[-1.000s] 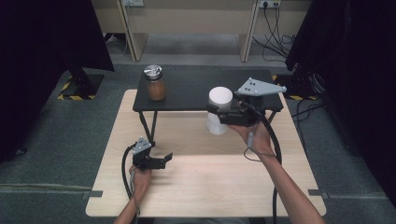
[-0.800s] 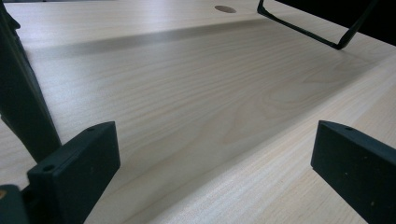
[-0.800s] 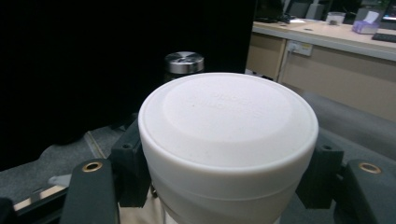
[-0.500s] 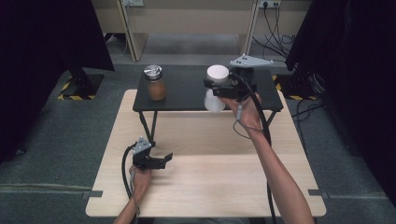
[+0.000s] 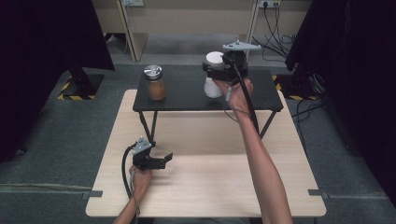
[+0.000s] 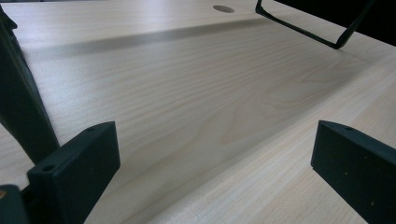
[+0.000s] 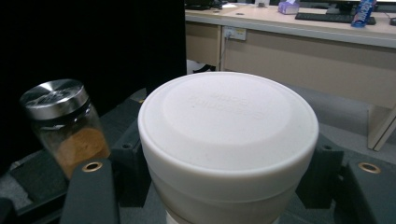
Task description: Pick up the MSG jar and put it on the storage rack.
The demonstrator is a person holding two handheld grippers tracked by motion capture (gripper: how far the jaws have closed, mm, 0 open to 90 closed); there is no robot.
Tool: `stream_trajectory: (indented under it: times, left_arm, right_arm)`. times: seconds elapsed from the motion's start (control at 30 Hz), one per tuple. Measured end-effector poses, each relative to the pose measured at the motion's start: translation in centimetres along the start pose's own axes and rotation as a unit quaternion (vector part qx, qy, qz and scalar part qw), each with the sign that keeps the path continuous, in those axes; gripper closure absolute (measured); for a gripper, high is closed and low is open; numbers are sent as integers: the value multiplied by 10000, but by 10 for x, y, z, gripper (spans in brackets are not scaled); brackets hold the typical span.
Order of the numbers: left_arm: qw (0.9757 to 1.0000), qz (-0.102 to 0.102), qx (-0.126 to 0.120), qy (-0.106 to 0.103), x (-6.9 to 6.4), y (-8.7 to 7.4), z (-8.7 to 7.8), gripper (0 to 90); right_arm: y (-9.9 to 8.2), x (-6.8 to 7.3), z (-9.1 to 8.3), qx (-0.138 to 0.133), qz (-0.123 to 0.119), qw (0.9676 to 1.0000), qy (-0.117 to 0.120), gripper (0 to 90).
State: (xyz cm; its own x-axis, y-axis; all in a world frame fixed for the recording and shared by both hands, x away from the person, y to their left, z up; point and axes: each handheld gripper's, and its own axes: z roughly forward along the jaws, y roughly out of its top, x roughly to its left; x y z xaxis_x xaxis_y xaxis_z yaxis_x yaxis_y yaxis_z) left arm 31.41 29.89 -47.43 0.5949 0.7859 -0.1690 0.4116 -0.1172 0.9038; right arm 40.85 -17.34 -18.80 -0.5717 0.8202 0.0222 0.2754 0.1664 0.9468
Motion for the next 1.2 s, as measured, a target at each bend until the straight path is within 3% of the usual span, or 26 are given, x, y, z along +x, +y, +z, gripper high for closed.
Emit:
stream_trajectory:
  times: [0.43, 1.07, 1.2]
  left_arm:
    - [10000, 8, -5, -11, 0, 0, 0, 5]
    - [10000, 22, 6, -20, 0, 0, 0, 6]
    - [10000, 24, 9, -23, 0, 0, 0, 5]
  right_arm:
    - [3, 3, 19, 97, 170, 9993, -311, 342]
    - [-8, 0, 31, 76, 251, 9988, -418, 342]
    - [-15, 2, 34, 11, 138, 9989, -448, 343]
